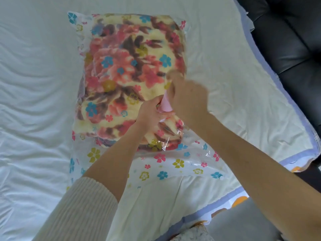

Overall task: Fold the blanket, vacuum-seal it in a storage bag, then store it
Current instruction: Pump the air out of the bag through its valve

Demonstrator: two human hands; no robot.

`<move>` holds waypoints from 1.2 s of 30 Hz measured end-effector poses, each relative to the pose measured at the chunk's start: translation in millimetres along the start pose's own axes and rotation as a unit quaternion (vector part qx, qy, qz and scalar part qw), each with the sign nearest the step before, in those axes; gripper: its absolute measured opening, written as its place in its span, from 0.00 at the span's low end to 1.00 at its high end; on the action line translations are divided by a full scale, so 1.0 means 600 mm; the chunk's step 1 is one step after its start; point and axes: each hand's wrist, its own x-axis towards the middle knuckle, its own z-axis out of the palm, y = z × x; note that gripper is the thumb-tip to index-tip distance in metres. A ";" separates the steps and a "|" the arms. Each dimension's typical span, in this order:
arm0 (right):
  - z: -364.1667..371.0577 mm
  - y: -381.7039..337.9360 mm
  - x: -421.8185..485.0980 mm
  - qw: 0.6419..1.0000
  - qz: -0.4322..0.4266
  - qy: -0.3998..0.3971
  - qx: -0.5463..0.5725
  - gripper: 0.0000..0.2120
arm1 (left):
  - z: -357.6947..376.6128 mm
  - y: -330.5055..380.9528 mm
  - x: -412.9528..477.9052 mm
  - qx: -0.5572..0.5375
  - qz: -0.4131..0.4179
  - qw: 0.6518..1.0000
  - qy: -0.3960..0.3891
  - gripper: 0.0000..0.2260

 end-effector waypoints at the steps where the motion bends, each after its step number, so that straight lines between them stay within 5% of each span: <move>1: 0.013 0.012 -0.003 0.999 -0.016 -0.005 -0.031 0.10 | 0.002 -0.003 -0.002 -0.006 -0.002 1.000 -0.002 0.19; 4: -0.048 -0.025 0.015 0.999 0.000 -0.041 0.005 0.17 | 0.005 -0.008 0.002 -0.010 0.007 1.000 0.001 0.23; 8: -0.053 -0.013 0.028 0.991 0.106 0.071 0.038 0.15 | 0.005 -0.006 0.009 -0.005 -0.001 1.000 -0.004 0.22; 12: 0.023 0.006 0.000 0.999 0.001 0.024 -0.041 0.15 | 0.012 -0.008 0.003 -0.008 -0.001 1.000 -0.004 0.20; 14: -0.008 -0.005 0.024 0.999 -0.003 -0.045 0.020 0.13 | 0.013 -0.012 0.006 -0.009 0.010 1.000 -0.007 0.24; 18: -0.035 -0.003 0.039 0.985 0.117 0.108 0.072 0.09 | 0.009 -0.012 0.013 -0.016 0.015 1.000 -0.010 0.24; 24: -0.014 -0.011 0.020 0.997 -0.002 -0.021 -0.069 0.13 | 0.009 -0.005 0.007 -0.026 0.019 0.999 -0.007 0.26; 28: -0.070 -0.009 0.035 0.980 0.081 0.183 0.015 0.15 | 0.006 -0.003 0.012 -0.022 0.012 1.000 -0.017 0.29; 31: 0.024 -0.024 -0.007 0.999 0.004 0.020 -0.024 0.12 | 0.009 0.003 0.009 -0.023 0.007 1.000 -0.016 0.32; 36: -0.017 -0.024 0.039 0.998 0.021 0.057 0.004 0.09 | 0.006 -0.004 0.016 -0.023 0.005 1.000 -0.004 0.28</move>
